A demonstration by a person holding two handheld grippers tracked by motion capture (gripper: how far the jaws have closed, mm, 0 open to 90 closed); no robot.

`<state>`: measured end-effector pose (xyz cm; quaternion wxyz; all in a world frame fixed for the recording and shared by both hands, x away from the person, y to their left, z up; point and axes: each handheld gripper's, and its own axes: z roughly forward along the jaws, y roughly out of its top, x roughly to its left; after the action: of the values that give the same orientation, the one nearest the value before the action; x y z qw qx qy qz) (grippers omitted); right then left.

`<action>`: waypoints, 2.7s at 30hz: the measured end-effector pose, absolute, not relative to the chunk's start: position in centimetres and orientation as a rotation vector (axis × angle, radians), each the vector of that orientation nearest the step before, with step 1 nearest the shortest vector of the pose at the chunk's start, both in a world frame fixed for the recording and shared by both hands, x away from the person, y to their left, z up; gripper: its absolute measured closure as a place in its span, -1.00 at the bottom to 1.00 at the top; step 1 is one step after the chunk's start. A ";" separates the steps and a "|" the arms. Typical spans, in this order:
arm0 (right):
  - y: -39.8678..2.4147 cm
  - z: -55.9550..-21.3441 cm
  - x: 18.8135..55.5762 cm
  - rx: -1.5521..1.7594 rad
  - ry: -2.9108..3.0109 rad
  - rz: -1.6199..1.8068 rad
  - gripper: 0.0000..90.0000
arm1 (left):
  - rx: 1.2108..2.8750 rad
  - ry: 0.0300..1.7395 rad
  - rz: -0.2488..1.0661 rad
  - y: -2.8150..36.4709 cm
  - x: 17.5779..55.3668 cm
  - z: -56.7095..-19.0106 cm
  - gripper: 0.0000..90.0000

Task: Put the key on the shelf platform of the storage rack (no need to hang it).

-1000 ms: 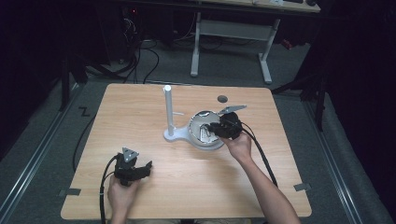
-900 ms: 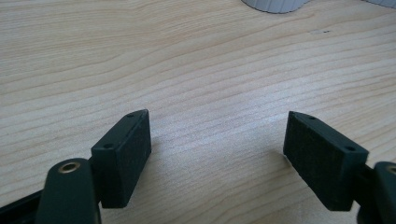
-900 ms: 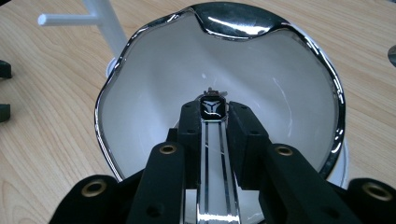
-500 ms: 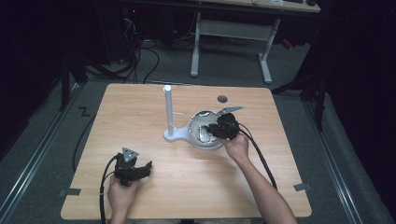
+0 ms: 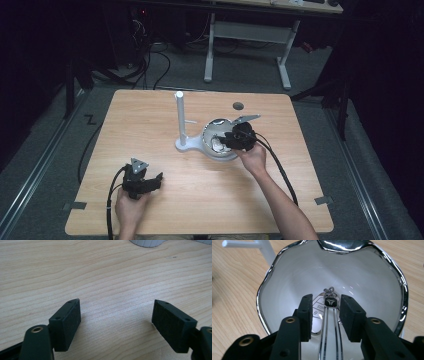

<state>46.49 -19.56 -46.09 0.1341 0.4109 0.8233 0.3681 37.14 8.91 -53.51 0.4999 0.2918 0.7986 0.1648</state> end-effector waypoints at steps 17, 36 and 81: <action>-21.6 -44.7 44.8 1.174 2.324 1.089 0.25 | 0.698 1.934 0.392 8.9 37.2 -53.5 -0.47; -24.0 -43.0 43.1 1.156 2.261 1.096 0.22 | 0.697 1.935 0.392 8.9 37.2 -53.5 -0.48; -30.3 -42.3 39.7 1.295 2.080 1.136 0.11 | 0.699 1.936 0.398 8.7 37.1 -53.5 -0.47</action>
<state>39.74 -30.31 -42.34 0.2185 0.4680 0.7515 0.4105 37.14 8.74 -53.52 0.4992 0.2891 0.8001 0.1646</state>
